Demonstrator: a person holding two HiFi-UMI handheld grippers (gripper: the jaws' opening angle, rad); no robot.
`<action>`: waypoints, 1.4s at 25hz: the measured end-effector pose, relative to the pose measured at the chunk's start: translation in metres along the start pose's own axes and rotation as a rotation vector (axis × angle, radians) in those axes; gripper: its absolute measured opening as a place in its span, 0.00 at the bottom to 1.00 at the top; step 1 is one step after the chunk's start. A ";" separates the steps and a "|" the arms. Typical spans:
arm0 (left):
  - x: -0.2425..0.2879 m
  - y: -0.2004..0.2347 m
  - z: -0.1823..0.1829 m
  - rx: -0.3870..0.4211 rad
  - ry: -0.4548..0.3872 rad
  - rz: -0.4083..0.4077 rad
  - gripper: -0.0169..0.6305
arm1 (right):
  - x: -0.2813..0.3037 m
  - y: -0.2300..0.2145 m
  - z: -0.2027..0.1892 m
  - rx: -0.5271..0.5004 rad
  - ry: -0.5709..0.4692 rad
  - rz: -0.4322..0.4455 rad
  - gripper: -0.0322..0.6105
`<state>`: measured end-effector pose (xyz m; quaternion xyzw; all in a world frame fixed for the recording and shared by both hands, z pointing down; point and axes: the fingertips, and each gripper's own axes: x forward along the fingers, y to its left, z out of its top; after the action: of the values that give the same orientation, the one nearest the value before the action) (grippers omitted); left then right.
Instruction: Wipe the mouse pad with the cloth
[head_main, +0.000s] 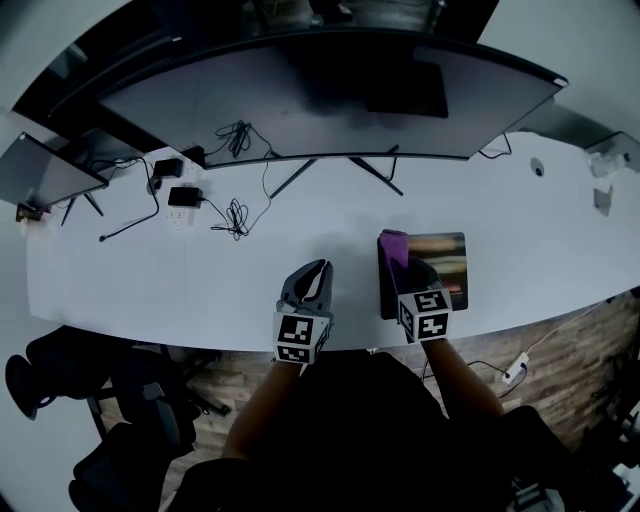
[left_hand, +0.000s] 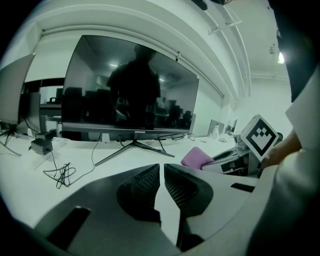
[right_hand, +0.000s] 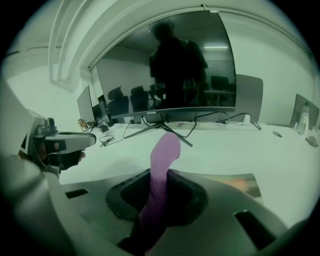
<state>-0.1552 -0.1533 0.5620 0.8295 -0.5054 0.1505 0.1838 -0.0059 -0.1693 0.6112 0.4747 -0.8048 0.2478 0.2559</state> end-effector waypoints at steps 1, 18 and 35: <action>0.000 0.003 0.001 -0.007 0.000 -0.002 0.09 | 0.004 0.003 -0.003 0.009 0.011 0.002 0.16; 0.015 -0.008 -0.013 -0.034 0.034 -0.007 0.09 | 0.035 -0.006 -0.021 -0.002 0.104 0.012 0.17; 0.027 -0.032 -0.022 -0.027 0.075 0.042 0.09 | 0.024 -0.035 -0.023 -0.073 0.098 -0.006 0.17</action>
<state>-0.1166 -0.1508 0.5881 0.8098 -0.5176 0.1785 0.2106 0.0197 -0.1849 0.6489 0.4548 -0.7985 0.2404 0.3127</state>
